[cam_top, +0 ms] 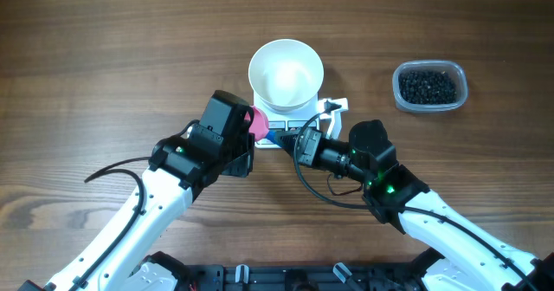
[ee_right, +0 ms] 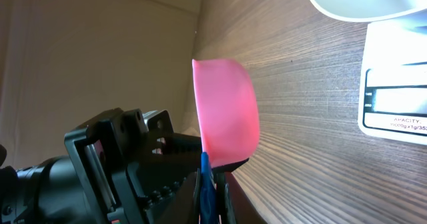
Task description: Scoop item into bowl and weigh 150g on scale
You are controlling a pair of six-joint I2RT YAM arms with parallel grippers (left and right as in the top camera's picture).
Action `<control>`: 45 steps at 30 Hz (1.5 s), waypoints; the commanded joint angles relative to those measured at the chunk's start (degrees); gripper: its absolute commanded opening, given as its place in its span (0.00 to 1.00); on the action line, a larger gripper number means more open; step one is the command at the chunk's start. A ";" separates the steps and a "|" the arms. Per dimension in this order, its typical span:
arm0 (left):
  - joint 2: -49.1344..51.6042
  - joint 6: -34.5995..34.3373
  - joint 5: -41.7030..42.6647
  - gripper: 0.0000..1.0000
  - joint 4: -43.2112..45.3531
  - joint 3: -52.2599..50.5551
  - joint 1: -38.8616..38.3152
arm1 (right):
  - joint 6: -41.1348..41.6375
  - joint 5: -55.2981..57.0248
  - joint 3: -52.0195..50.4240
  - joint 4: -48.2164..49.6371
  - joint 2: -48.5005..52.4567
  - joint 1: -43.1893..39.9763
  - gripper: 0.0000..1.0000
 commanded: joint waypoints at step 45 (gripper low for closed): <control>-16.06 29.73 -7.48 1.00 -8.20 0.94 9.20 | -20.13 8.59 1.57 -42.95 -32.06 -8.85 0.04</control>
